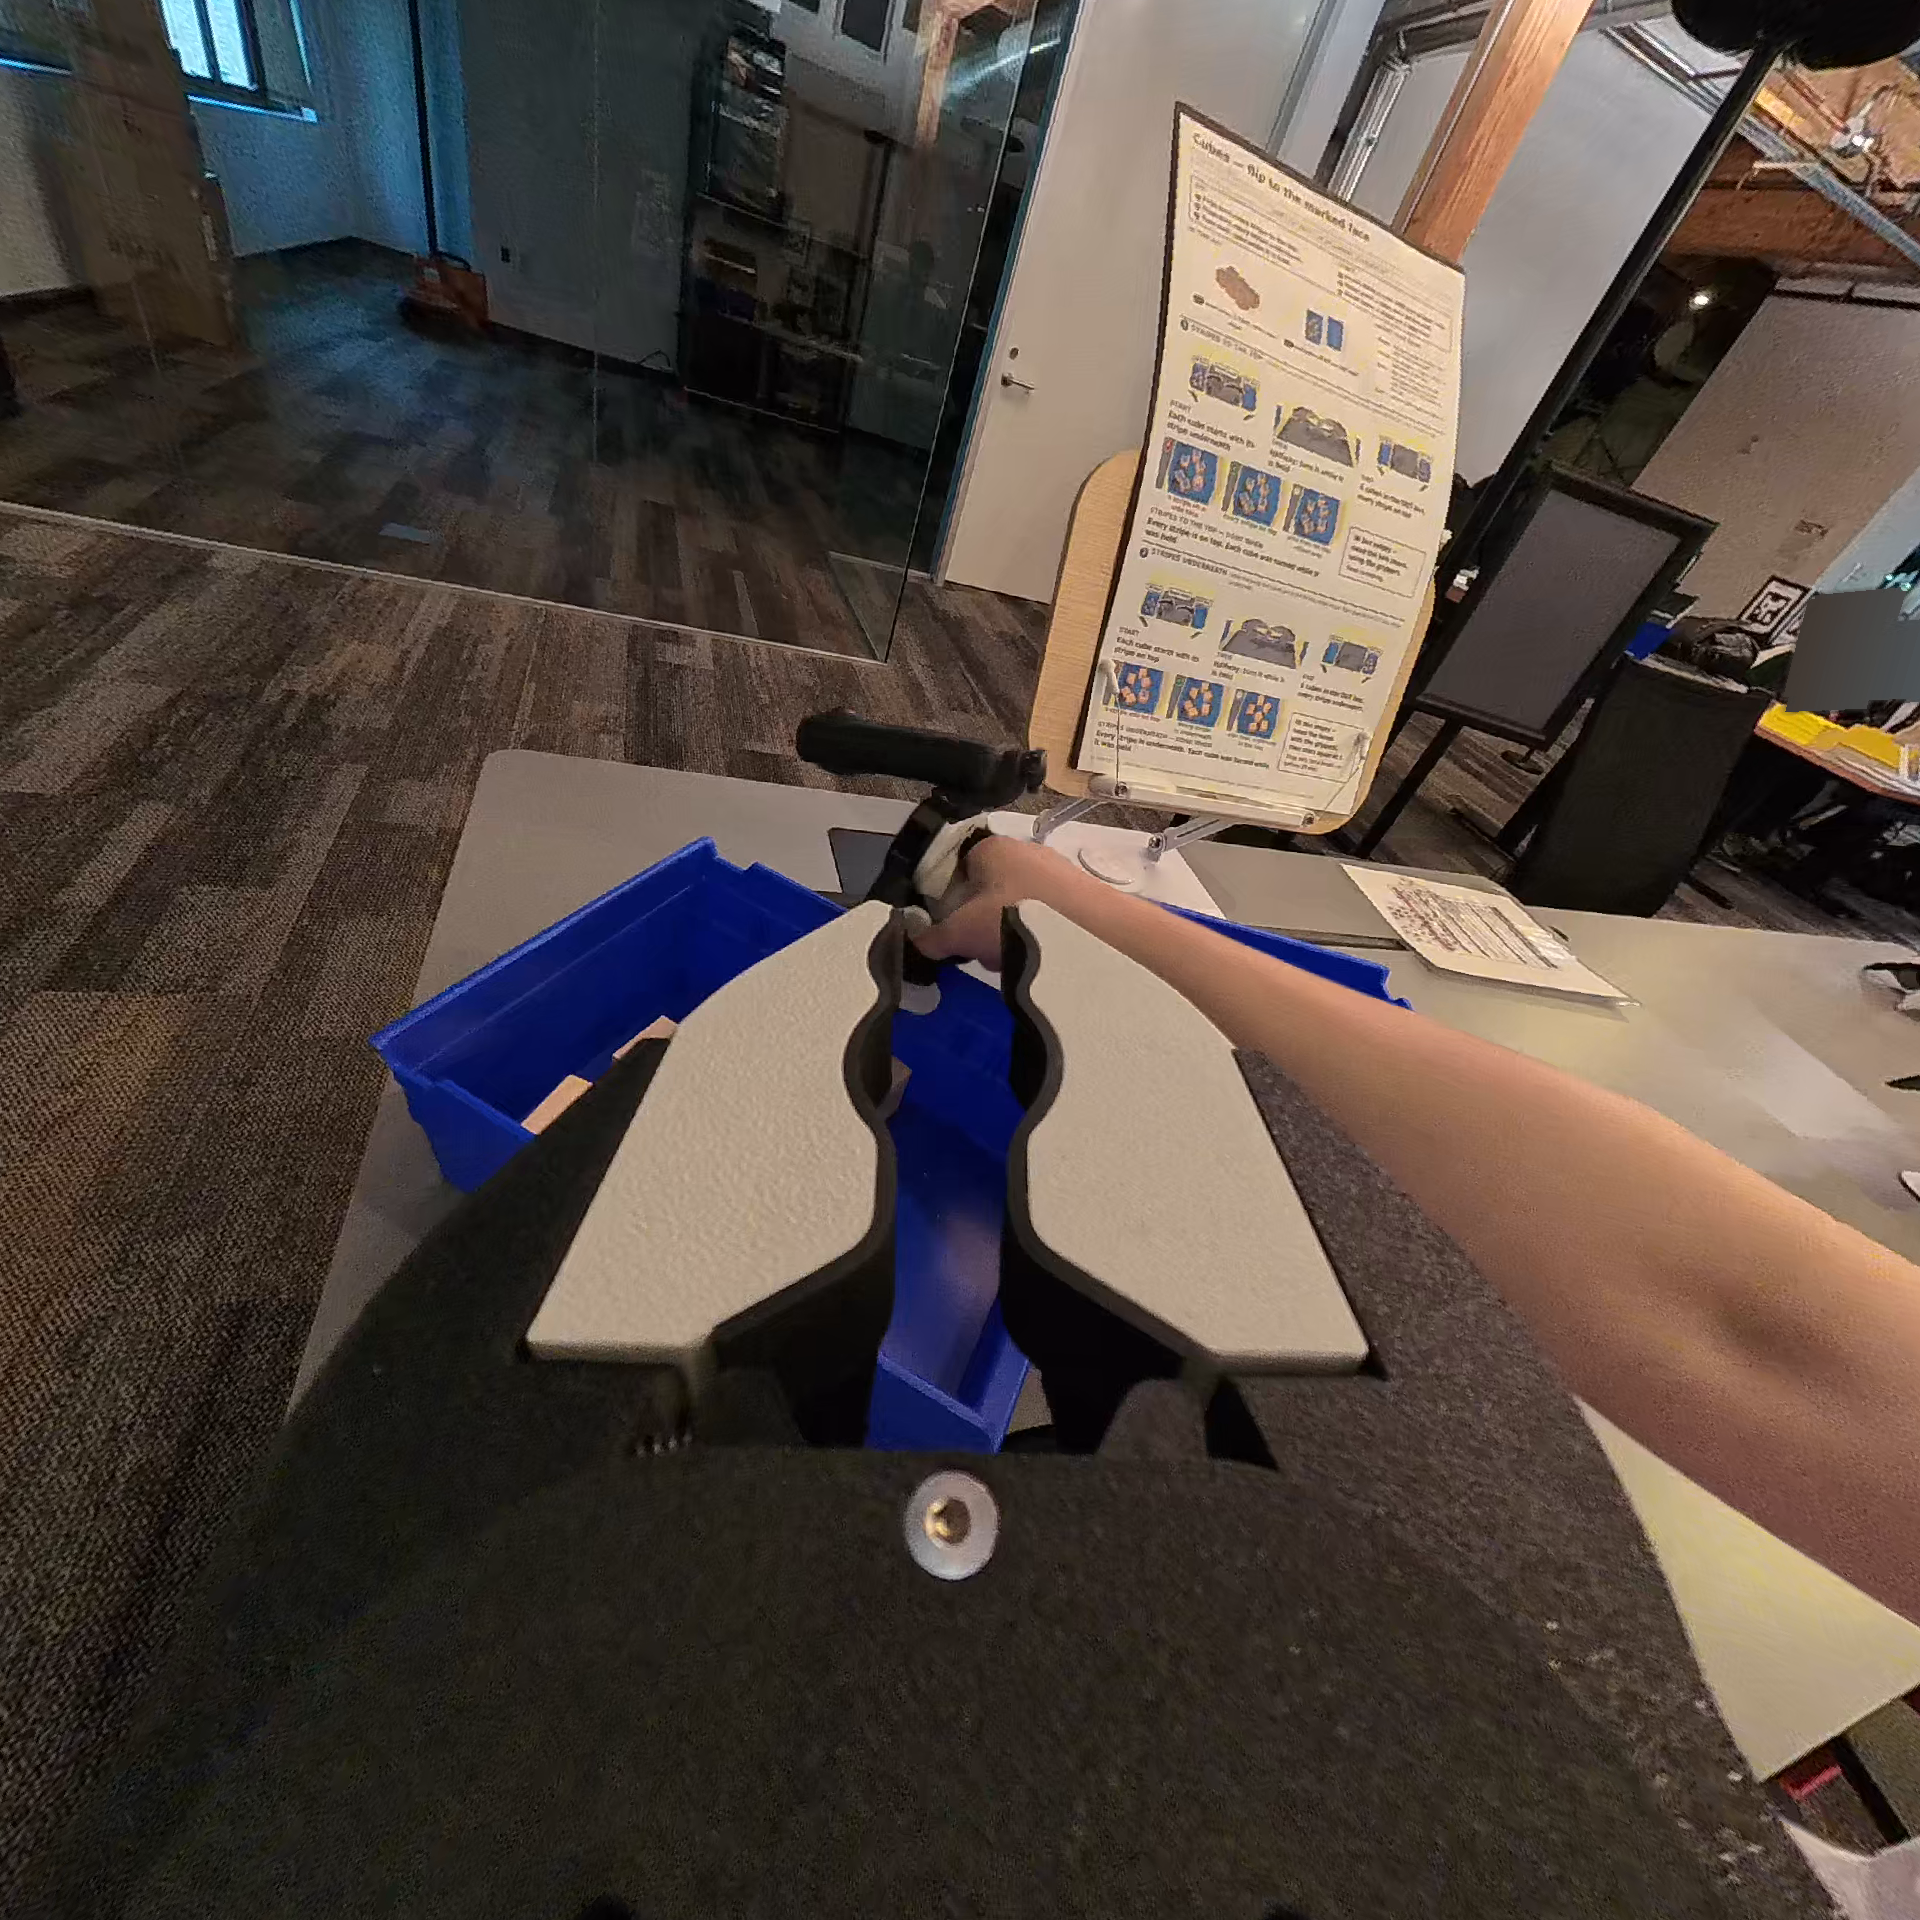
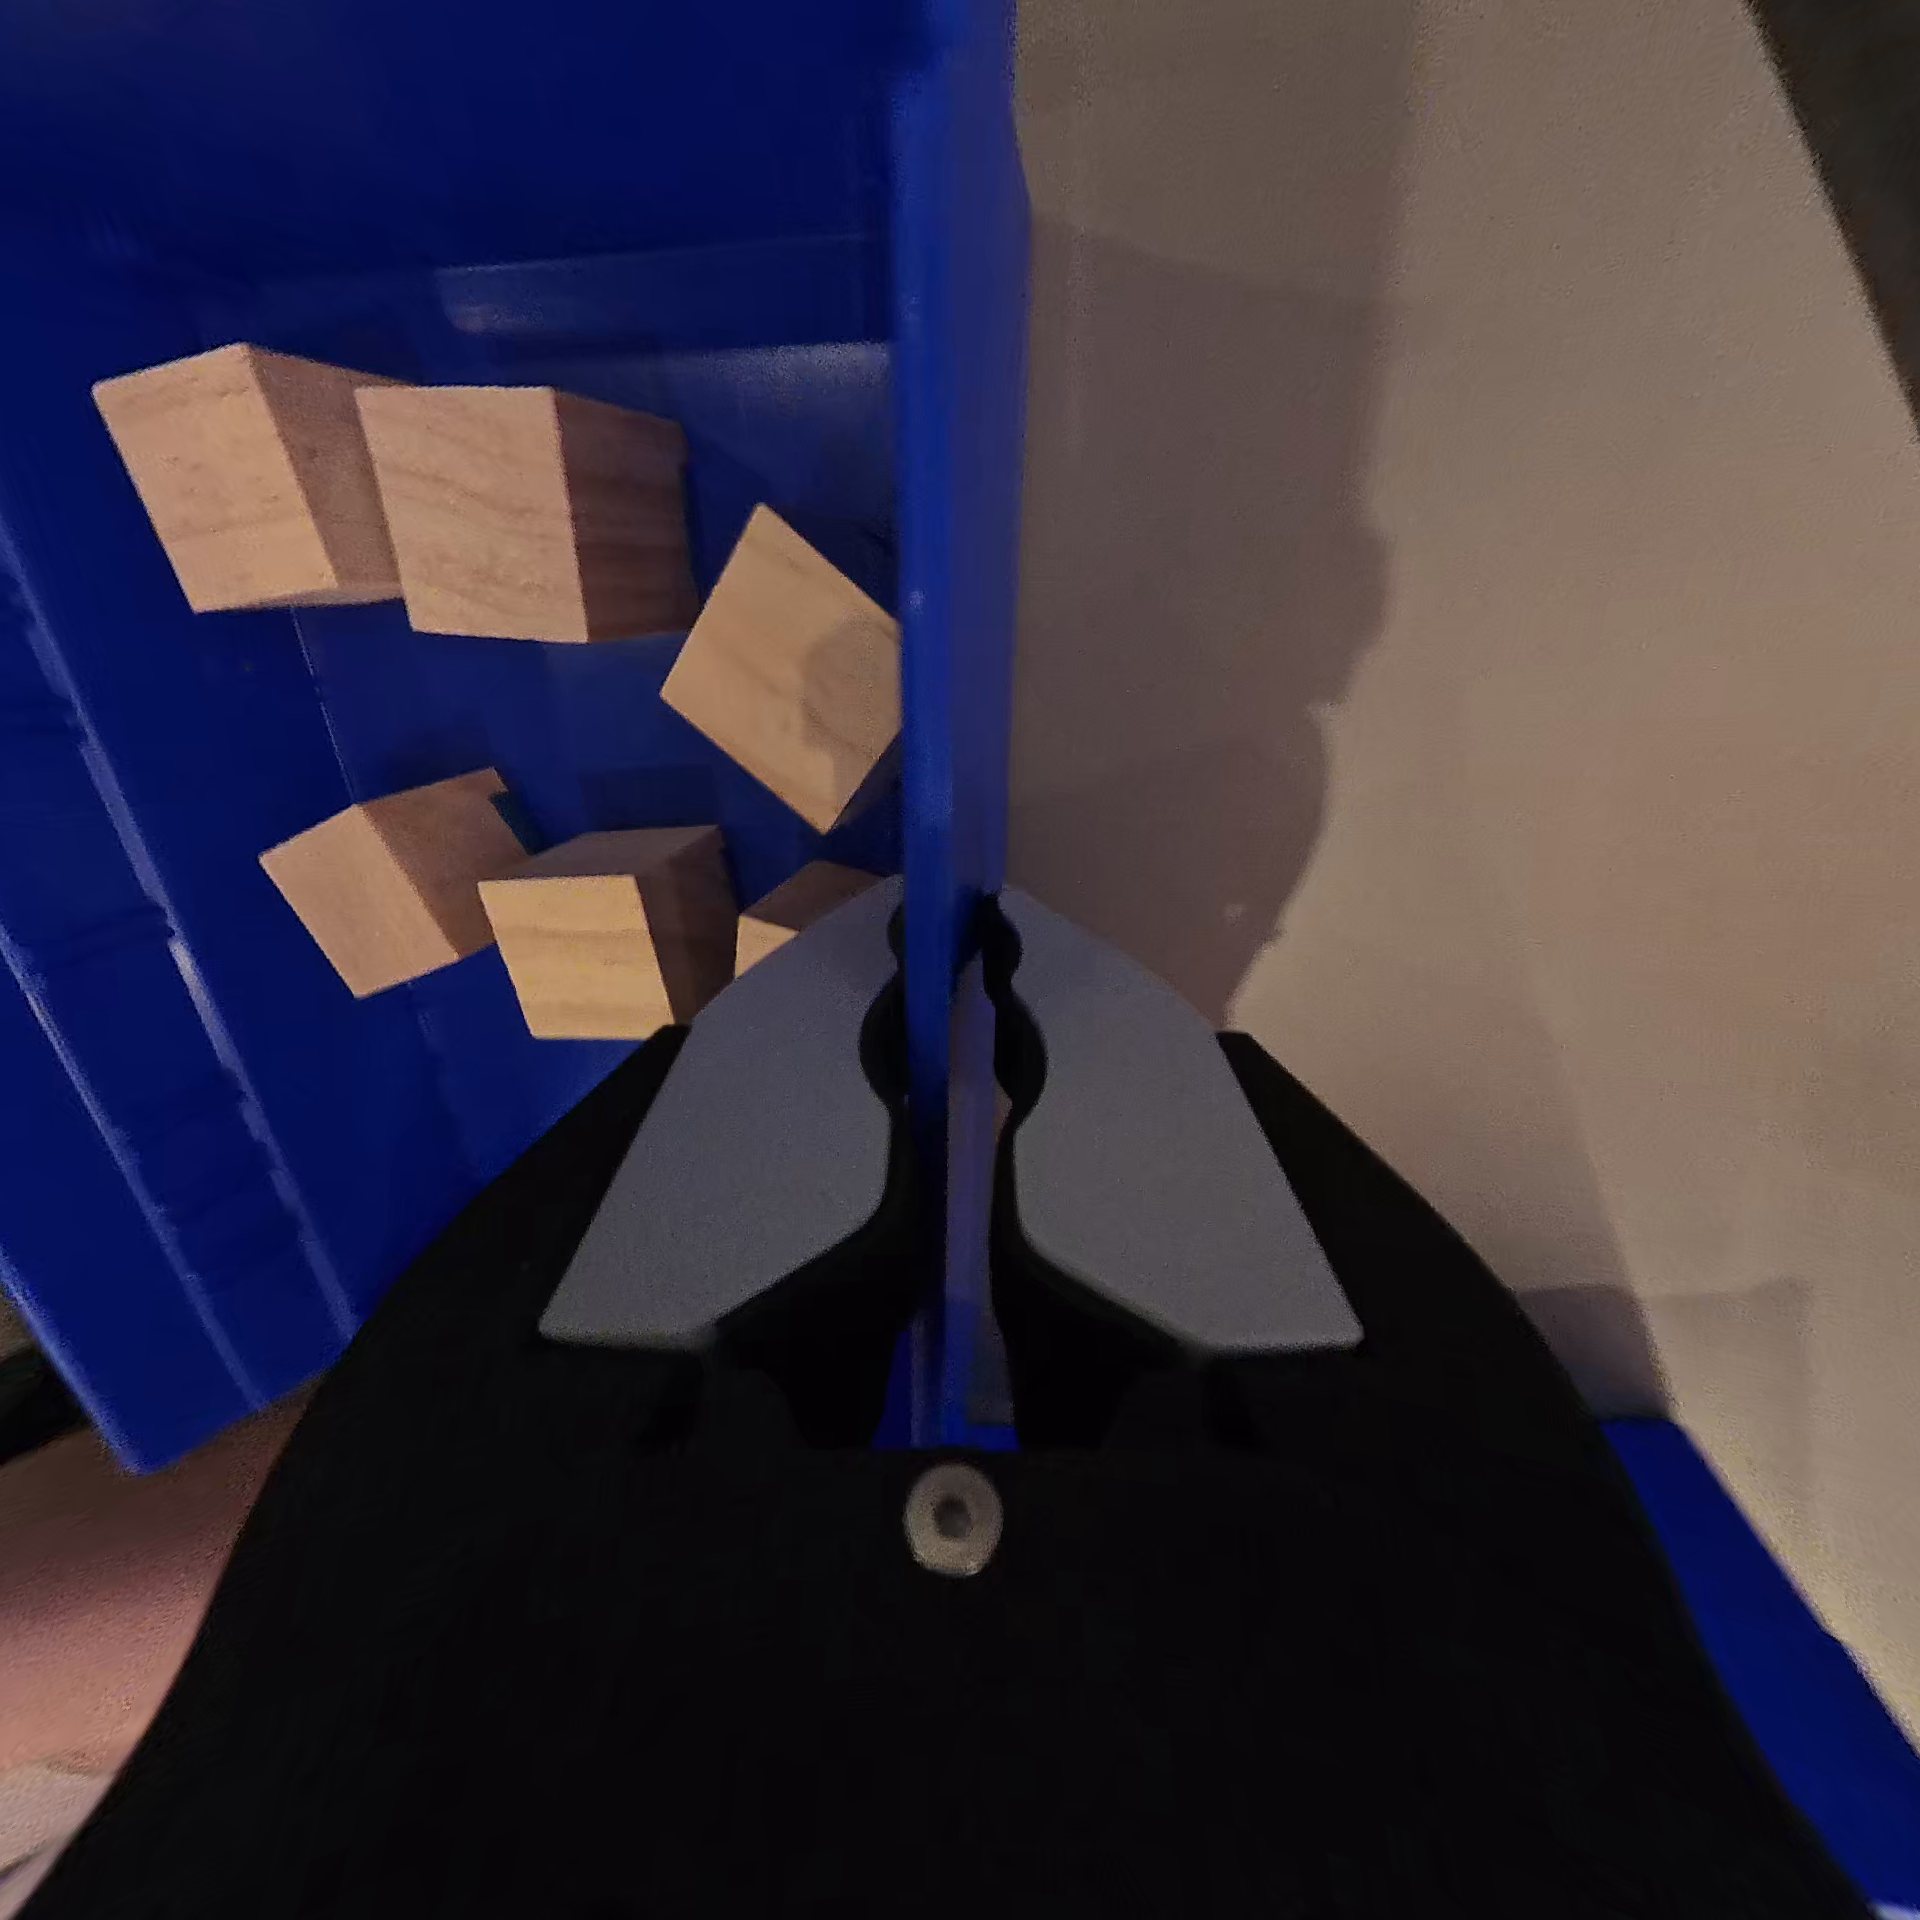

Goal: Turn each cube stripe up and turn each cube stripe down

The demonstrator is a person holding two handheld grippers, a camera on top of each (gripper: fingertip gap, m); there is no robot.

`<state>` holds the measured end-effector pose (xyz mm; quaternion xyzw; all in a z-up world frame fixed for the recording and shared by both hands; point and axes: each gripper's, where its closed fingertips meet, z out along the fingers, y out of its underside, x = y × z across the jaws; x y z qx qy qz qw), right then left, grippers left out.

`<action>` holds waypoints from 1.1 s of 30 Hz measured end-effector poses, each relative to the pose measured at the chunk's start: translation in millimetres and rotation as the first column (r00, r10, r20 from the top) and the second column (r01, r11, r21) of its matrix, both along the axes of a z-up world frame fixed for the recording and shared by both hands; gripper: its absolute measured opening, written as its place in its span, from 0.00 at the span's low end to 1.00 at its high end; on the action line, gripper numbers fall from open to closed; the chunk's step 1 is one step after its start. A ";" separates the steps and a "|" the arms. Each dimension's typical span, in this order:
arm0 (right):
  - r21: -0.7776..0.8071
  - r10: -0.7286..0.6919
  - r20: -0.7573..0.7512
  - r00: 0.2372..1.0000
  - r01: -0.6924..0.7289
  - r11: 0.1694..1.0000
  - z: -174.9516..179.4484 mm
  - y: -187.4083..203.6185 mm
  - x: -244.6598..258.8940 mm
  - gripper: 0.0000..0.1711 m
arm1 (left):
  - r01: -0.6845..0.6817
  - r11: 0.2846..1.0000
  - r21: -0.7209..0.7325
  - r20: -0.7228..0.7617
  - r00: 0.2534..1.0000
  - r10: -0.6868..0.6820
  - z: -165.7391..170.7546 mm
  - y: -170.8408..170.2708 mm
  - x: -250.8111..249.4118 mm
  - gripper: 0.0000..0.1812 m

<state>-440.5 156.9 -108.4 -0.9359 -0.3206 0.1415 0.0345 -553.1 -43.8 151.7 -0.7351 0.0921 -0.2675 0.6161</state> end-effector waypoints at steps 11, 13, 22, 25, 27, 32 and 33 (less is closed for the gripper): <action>0.594 -0.278 0.208 0.938 0.105 0.797 141.9 -61.1 255.0 0.46 | 0.042 0.999 -0.009 0.000 0.999 -0.042 -0.8 -1.3 9.4 0.10; 0.532 -0.441 0.133 0.887 0.311 0.787 120.0 -95.9 315.8 0.49 | 0.042 0.999 -0.009 0.001 0.999 -0.042 -0.4 -1.2 10.9 0.10; 0.142 -0.522 -0.032 0.852 0.521 0.841 4.4 -172.4 329.3 0.46 | -0.013 0.999 -0.038 -0.018 1.000 0.012 -2.7 0.3 8.5 0.10; 0.098 -0.498 0.039 0.866 0.493 0.865 -6.1 -169.8 328.5 0.27 | -0.035 0.998 -0.053 -0.023 0.999 0.034 -3.5 1.6 8.3 0.10; 0.079 -0.502 0.063 0.863 0.497 0.864 -6.7 -164.6 340.1 0.17 | -0.030 0.997 -0.067 -0.043 0.999 0.027 -4.1 2.7 14.8 0.10; -0.012 -0.472 0.049 0.880 0.473 0.881 -9.0 -155.6 382.5 0.04 | 0.028 0.995 -0.093 -0.140 0.989 -0.041 -6.4 8.5 45.8 0.10; -0.023 -0.457 0.056 0.887 0.459 0.888 -9.0 -156.0 393.1 0.04 | 0.037 0.995 -0.098 -0.160 0.986 -0.053 -7.0 9.8 51.8 0.10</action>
